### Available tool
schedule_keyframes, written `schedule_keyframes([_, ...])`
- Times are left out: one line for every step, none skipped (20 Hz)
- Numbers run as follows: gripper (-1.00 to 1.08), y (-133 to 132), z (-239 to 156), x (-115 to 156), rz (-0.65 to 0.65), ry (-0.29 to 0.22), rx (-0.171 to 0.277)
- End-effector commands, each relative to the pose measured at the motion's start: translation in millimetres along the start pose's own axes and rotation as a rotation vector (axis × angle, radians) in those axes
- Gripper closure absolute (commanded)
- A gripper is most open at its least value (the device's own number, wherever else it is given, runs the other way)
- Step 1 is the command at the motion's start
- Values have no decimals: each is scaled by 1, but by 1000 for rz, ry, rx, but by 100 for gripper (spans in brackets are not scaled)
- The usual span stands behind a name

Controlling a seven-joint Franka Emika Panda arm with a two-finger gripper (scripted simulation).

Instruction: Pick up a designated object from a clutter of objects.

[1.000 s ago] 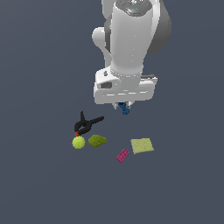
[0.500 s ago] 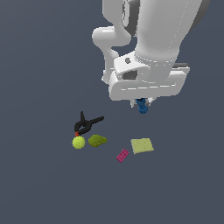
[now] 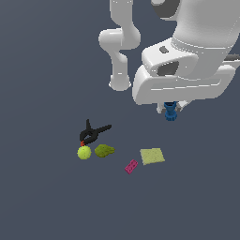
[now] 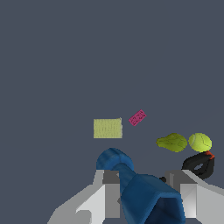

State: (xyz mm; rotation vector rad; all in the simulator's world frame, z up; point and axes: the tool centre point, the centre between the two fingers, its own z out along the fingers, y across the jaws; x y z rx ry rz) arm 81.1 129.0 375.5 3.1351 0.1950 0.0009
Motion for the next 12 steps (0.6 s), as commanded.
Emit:
schedule_keyframes([108, -5, -7, 6, 1, 0, 0])
schedule_keyframes([108, -7, -8, 7, 0, 0, 1])
schedule_keyframes([108, -8, -10, 9, 0, 0, 1])
schedule_keyframes([108, -9, -12, 10, 0, 0, 1])
schedule_keyframes([108, -10, -13, 12, 0, 0, 1])
schedule_keyframes([108, -11, -14, 13, 0, 0, 1])
schedule_keyframes([108, -12, -15, 13, 0, 0, 1])
schedule_keyframes([108, -13, -16, 14, 0, 0, 1])
schedule_keyframes([108, -13, -17, 15, 0, 0, 1])
schedule_keyframes([108, -13, -17, 15, 0, 0, 1])
schedule_keyframes([108, -14, -17, 15, 0, 0, 1])
schedule_keyframes([108, -14, -17, 15, 0, 0, 1])
